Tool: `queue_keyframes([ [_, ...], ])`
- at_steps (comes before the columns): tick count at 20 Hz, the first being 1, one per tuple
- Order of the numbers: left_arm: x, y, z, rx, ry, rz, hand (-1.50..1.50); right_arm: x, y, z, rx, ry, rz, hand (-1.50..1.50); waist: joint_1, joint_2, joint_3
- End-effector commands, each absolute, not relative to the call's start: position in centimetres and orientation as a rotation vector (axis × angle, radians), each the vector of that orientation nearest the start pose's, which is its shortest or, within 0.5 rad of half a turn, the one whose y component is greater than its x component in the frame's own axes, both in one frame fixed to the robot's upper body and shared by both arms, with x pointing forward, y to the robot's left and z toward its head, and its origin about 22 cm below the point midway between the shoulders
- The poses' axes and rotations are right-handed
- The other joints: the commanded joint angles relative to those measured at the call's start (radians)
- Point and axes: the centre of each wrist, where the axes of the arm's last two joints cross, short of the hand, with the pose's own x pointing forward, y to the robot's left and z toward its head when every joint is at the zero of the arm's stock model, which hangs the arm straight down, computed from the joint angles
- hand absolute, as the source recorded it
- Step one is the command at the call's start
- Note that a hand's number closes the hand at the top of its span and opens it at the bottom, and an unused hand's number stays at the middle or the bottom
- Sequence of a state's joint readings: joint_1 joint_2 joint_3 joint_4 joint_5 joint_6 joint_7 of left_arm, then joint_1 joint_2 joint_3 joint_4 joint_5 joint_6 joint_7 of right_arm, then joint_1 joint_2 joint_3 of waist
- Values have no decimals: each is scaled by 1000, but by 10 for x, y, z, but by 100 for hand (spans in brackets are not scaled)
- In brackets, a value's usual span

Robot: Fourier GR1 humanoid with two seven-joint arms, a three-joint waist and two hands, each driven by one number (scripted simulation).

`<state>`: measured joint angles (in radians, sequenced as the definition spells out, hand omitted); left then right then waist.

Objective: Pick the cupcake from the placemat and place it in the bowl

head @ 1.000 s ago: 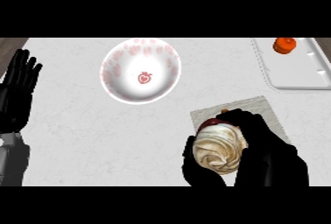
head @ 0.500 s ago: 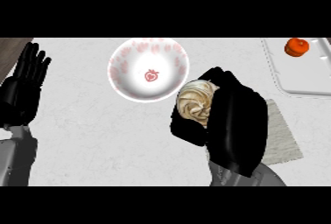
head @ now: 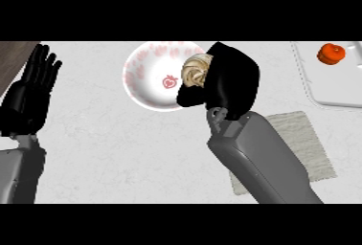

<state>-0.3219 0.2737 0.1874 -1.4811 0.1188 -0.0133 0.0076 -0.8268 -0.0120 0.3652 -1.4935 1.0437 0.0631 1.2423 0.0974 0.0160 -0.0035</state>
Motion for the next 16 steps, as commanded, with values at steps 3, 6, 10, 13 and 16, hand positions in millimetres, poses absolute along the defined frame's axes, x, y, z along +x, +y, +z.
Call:
queue_keyframes([
  [3,321,299,96,153,-1812,-31,0,350,-37,165,-1148,-928,336,150,-5,5,1],
  [6,320,304,97,166,-1822,-32,0,362,-44,165,-1108,-928,244,-150,-4,2,2],
  [10,325,296,94,147,-1820,-36,0,375,-59,148,-1007,-982,151,-150,4,15,4],
  [13,324,296,92,150,-1820,-25,0,372,-59,147,-950,-1104,40,-150,10,9,5],
  [16,324,294,93,136,-1815,-45,0,378,-56,147,-996,-1242,-33,-150,9,8,4],
])
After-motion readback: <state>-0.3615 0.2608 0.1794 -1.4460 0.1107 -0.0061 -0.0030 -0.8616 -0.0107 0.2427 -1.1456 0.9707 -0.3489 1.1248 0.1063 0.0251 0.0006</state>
